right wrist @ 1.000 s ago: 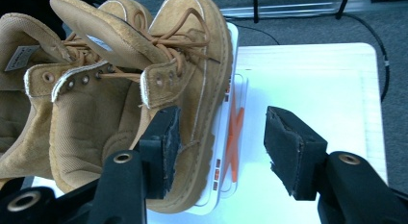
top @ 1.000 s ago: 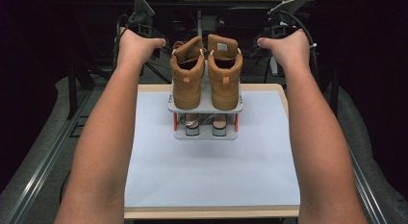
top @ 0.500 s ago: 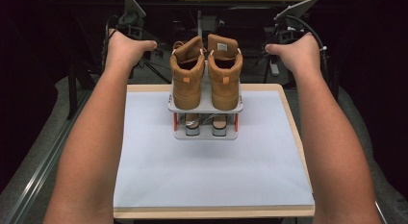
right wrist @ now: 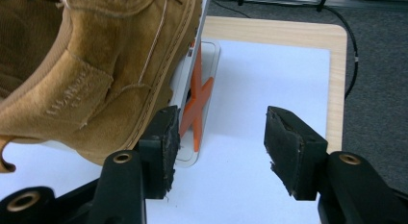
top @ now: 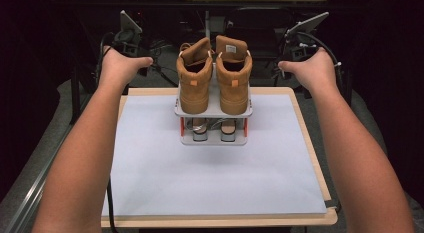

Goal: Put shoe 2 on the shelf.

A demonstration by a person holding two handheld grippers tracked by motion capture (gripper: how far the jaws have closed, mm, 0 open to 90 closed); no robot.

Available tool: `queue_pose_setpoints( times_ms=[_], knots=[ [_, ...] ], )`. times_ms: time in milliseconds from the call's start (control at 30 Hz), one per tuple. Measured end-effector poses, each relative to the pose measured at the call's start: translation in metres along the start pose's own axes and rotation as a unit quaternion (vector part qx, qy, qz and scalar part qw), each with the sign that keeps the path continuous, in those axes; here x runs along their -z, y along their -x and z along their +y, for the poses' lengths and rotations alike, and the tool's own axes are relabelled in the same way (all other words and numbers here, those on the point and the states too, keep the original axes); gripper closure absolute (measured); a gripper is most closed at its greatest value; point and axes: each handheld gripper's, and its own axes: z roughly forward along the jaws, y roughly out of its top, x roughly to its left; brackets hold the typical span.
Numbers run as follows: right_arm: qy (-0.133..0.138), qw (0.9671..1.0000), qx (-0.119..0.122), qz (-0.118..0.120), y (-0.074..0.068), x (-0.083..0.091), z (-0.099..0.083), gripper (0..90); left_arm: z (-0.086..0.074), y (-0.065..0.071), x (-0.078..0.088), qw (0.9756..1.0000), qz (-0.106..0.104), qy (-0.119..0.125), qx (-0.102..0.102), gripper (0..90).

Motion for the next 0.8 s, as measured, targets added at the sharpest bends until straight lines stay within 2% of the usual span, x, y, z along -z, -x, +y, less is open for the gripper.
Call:
queue_pose_setpoints(
  times_ms=[267, 333, 533, 633, 800],
  knots=[
    [0.0, 0.9999, 0.011, 0.006, 0.005, -0.009, -0.013, 46.2, -0.013, -0.016, -0.003, 1.0, -0.004, -0.001, 0.0, 43.4],
    [0.0, 0.9997, 0.017, 0.015, 0.005, -0.012, -0.017, 46.1, -0.017, -0.021, -0.006, 1.0, -0.006, -0.004, 0.003, 43.4],
    [-0.005, 0.999, 0.038, 0.024, 0.005, -0.024, -0.034, 46.1, -0.03, -0.035, -0.02, 0.9998, -0.009, -0.015, 0.004, 43.4],
    [-0.007, 0.9985, 0.047, 0.028, 0.004, -0.032, -0.042, 46.1, -0.038, -0.04, -0.03, 0.9997, -0.018, -0.019, 0.002, 43.4],
    [-0.014, 0.9978, 0.057, 0.031, 0.004, -0.042, -0.055, 45.9, -0.053, -0.046, -0.047, 0.9995, -0.02, -0.024, -0.006, 43.5]
  ],
)
